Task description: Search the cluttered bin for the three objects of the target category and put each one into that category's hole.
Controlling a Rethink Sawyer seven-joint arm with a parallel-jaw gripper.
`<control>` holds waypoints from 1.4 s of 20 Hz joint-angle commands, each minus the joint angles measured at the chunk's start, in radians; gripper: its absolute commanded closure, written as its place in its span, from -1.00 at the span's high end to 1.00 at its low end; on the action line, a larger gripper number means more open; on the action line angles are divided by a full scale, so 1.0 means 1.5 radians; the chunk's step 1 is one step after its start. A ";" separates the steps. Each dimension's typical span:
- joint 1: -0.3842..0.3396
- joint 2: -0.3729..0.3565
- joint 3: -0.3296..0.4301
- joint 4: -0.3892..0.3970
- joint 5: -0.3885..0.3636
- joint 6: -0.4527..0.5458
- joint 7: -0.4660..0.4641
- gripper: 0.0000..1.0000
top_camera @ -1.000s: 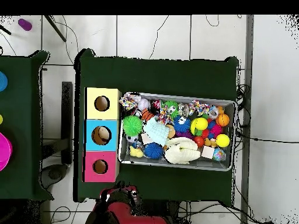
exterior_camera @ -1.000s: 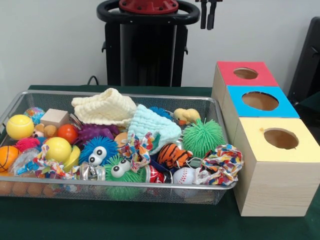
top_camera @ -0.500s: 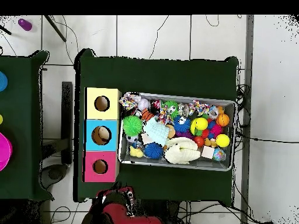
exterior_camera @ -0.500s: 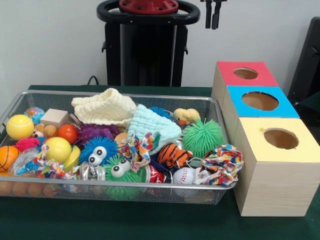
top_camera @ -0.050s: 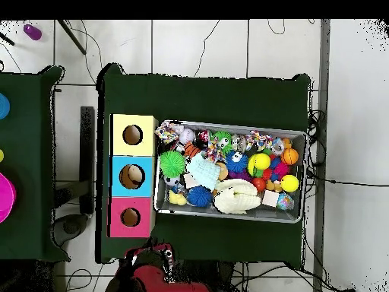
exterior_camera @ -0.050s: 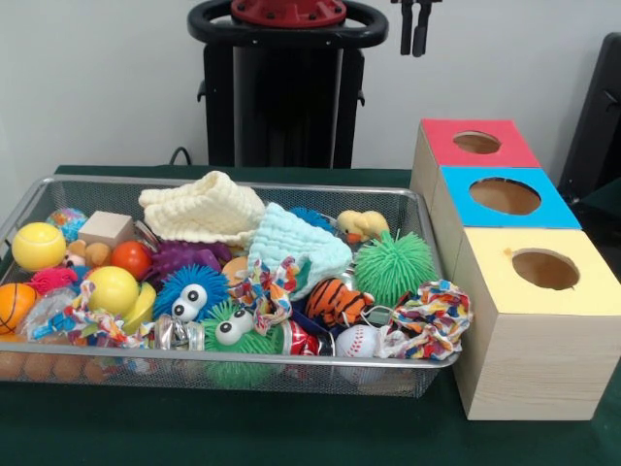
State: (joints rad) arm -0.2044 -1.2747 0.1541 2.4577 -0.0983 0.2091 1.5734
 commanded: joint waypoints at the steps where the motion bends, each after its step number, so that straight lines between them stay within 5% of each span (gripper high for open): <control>1: 0.000 0.014 -0.004 0.025 -0.027 0.019 0.079 -1.00; 28: 0.025 0.028 -0.020 0.019 -0.027 0.003 0.087 -1.00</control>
State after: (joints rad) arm -0.1587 -1.2748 0.1305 2.4578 -0.0983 0.2091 1.5734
